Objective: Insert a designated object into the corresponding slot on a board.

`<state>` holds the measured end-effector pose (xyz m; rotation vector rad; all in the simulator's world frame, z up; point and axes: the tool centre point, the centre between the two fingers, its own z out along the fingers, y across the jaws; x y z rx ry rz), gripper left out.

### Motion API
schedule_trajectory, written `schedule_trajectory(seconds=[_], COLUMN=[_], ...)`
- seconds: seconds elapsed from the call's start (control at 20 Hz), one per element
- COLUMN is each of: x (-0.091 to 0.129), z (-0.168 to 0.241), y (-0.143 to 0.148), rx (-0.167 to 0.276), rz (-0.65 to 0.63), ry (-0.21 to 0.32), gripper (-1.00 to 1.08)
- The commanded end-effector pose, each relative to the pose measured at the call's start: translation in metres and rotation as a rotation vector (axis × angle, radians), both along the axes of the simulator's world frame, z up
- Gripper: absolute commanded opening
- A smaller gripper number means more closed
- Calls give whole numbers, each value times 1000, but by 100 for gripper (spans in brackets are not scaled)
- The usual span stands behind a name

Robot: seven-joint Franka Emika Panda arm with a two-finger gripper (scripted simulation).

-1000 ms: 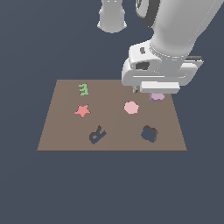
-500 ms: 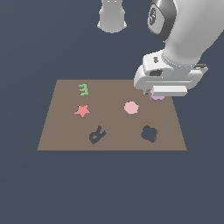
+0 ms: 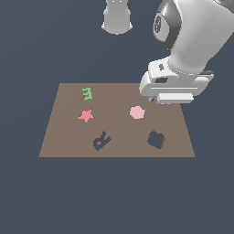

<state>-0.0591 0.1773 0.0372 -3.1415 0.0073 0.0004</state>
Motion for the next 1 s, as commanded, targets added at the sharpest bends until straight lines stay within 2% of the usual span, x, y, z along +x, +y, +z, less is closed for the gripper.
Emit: schedule_trajectory(seconds=[0.0, 0.1, 0.15, 0.95], x=[0, 0, 0, 1], z=[-6, -7, -7, -7], y=[0, 0, 0, -1], rx=[0, 0, 0, 0], rz=[0, 0, 0, 14], ry=[0, 0, 0, -1], gripper=[100, 100, -100, -100])
